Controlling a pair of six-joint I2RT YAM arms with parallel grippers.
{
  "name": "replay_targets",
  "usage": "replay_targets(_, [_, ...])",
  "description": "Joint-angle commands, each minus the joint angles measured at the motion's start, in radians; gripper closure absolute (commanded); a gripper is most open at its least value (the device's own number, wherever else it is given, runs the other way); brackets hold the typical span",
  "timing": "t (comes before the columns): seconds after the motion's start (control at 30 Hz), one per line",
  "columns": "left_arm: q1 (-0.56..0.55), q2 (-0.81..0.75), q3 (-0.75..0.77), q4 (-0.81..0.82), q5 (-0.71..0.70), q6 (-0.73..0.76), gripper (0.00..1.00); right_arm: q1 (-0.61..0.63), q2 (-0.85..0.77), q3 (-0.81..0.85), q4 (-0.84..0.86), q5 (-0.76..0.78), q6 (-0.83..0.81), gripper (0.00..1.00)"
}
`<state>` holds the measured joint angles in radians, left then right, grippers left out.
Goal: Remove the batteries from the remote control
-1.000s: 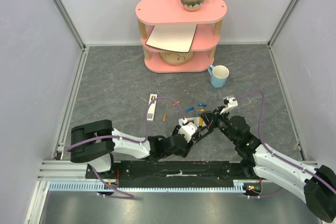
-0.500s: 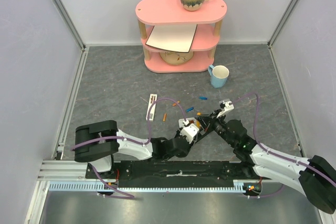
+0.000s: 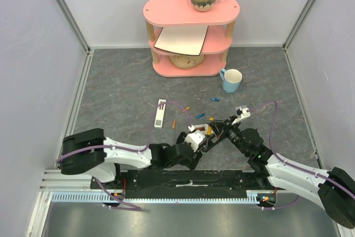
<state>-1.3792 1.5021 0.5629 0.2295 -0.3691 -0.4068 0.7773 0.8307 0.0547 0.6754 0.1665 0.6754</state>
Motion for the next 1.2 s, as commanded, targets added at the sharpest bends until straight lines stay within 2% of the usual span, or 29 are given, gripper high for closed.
replay_targets(0.0, [0.069, -0.172, 0.029, -0.064, 0.123, -0.017, 0.15, 0.007, -0.070, 0.028, 0.001, 0.016, 0.041, 1.00])
replay_targets(0.23, [0.265, -0.287, -0.008, 0.140, 0.519, -0.053, 0.15, 0.007, -0.153, 0.051, -0.008, -0.033, 0.093, 1.00])
replay_targets(0.33, [0.319, -0.267, 0.002, 0.189, 0.606, -0.067, 0.15, 0.007, -0.163, 0.054, 0.021, -0.061, 0.115, 1.00])
replay_targets(0.47, [0.341, -0.209, 0.034, 0.228, 0.668, -0.075, 0.16, 0.008, -0.165, 0.056, 0.059, -0.099, 0.150, 1.00])
replay_targets(0.67, [0.347, -0.132, 0.071, 0.254, 0.679, -0.075, 0.23, 0.007, -0.150, 0.048, 0.118, -0.133, 0.187, 1.00])
replay_targets(0.77, [0.353, -0.123, 0.077, 0.268, 0.684, -0.070, 0.38, 0.007, -0.143, 0.053, 0.128, -0.153, 0.197, 1.00])
replay_targets(0.87, [0.361, -0.137, 0.075, 0.266, 0.684, -0.063, 0.74, 0.007, -0.128, 0.062, 0.113, -0.163, 0.201, 1.00])
replay_targets(0.9, [0.364, -0.152, 0.077, 0.257, 0.676, -0.061, 0.96, 0.008, -0.117, 0.066, 0.102, -0.165, 0.202, 1.00])
replay_targets(0.97, [0.371, -0.174, 0.077, 0.206, 0.664, -0.046, 0.98, 0.007, -0.108, 0.076, 0.086, -0.163, 0.196, 1.00])
replay_targets(1.03, [0.374, -0.210, 0.074, 0.139, 0.641, -0.027, 0.98, 0.005, -0.097, 0.100, 0.041, -0.163, 0.170, 0.91])
replay_targets(1.07, [0.379, -0.224, 0.074, 0.116, 0.631, -0.023, 0.98, 0.007, -0.093, 0.118, 0.032, -0.194, 0.161, 0.82])
replay_targets(1.13, [0.382, -0.266, 0.071, 0.038, 0.610, -0.003, 0.98, 0.007, -0.093, 0.149, -0.046, -0.194, 0.121, 0.70])
replay_targets(1.17, [0.385, -0.282, 0.072, 0.009, 0.601, 0.003, 0.98, 0.007, -0.091, 0.183, -0.100, -0.199, 0.104, 0.56])
